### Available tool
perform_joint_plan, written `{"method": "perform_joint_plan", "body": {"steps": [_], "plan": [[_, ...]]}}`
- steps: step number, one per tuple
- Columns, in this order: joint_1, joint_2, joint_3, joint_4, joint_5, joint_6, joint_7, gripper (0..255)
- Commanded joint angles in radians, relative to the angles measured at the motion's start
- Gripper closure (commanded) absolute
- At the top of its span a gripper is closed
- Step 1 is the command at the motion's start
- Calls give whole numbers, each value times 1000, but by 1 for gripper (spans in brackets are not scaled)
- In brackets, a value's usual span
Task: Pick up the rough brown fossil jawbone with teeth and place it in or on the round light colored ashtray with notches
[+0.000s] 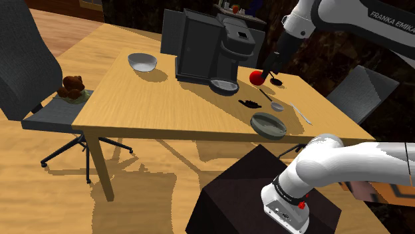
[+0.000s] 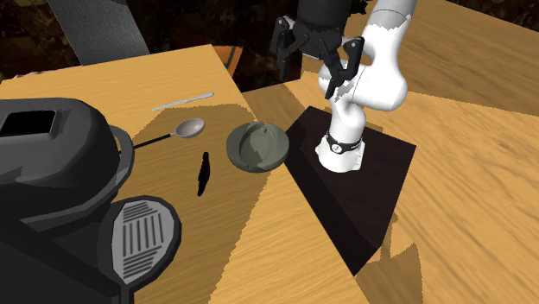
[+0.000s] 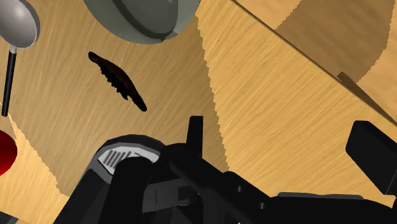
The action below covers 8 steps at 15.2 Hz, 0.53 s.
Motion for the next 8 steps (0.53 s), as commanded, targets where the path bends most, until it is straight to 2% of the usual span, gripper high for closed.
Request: {"method": "perform_joint_plan", "body": {"steps": [1,8], "plan": [[0,0,0,0,0,0,0,0],[17,51,-182,-105,-75,139,-260,0]]}}
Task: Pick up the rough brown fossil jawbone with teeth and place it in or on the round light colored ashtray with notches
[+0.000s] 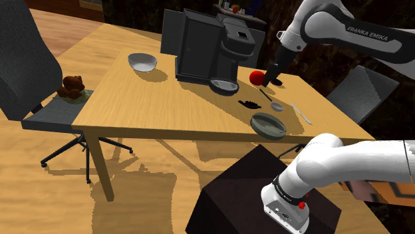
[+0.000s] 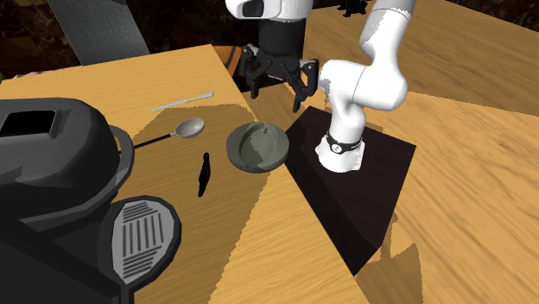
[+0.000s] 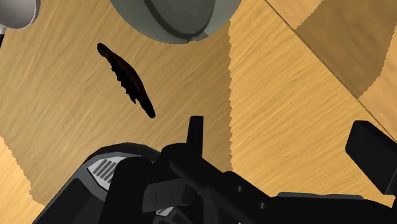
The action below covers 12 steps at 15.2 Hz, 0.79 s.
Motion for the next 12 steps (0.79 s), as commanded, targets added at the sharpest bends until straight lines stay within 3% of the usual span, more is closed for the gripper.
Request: {"method": "perform_joint_plan", "body": {"steps": [1,7,12], "plan": [[8,34,-52,-18,-19,47,-76,0],[36,165,-215,-35,-61,178,-304,0],[80,326,-354,-5,-52,287,-507,0]]}}
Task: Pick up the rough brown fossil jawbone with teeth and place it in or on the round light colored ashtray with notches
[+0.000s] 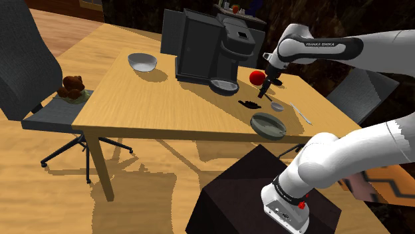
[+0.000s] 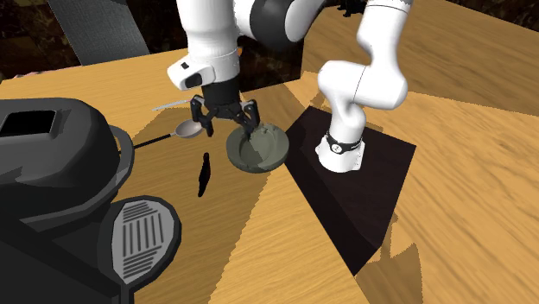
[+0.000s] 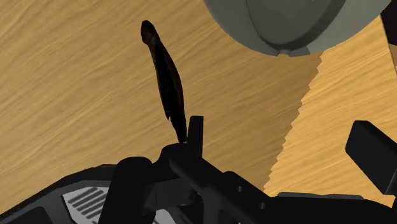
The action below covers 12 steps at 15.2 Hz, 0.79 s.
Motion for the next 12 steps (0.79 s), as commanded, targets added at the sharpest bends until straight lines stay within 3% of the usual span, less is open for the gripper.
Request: {"method": "perform_joint_plan", "body": {"steps": [1,5,8,12], "plan": [[23,78,-60,22,13,47,-94,0],[75,251,-170,78,85,126,-285,0],[107,406,-239,136,187,173,-454,0],[107,458,-246,124,228,219,-499,0]]}}
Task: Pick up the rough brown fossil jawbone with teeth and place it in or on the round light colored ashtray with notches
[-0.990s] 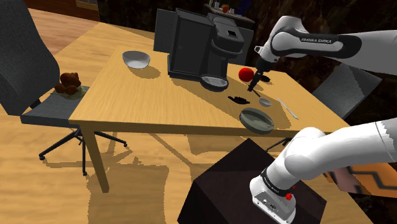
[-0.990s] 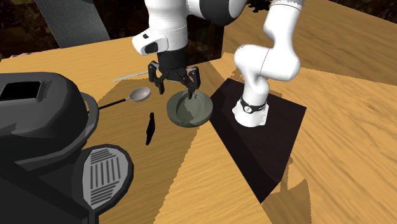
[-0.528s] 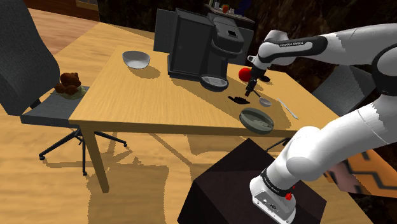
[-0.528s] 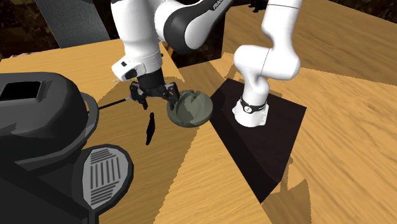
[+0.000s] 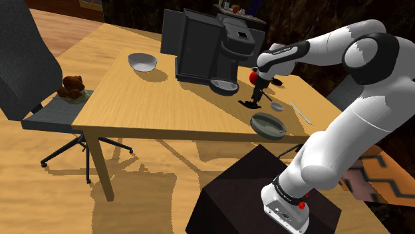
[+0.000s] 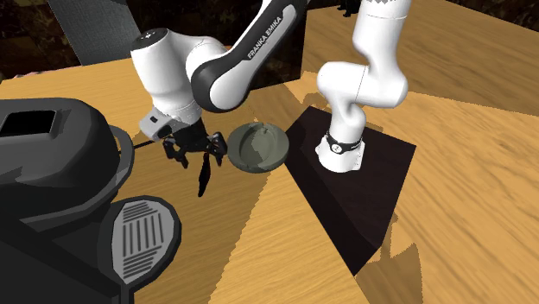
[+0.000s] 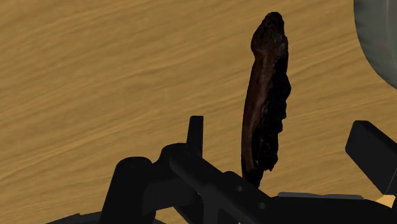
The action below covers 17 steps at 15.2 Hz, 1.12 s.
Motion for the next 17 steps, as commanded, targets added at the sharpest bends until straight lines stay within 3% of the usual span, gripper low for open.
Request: {"method": "perform_joint_plan", "body": {"steps": [1,5,12,13,17], "plan": [[1,22,-3,-9,18,24,-18,0],[1,57,-5,-33,50,72,-41,0],[1,57,-5,-33,50,72,-41,0],[1,57,-5,-32,50,72,-41,255],[1,57,-5,-32,50,72,-41,255]]}}
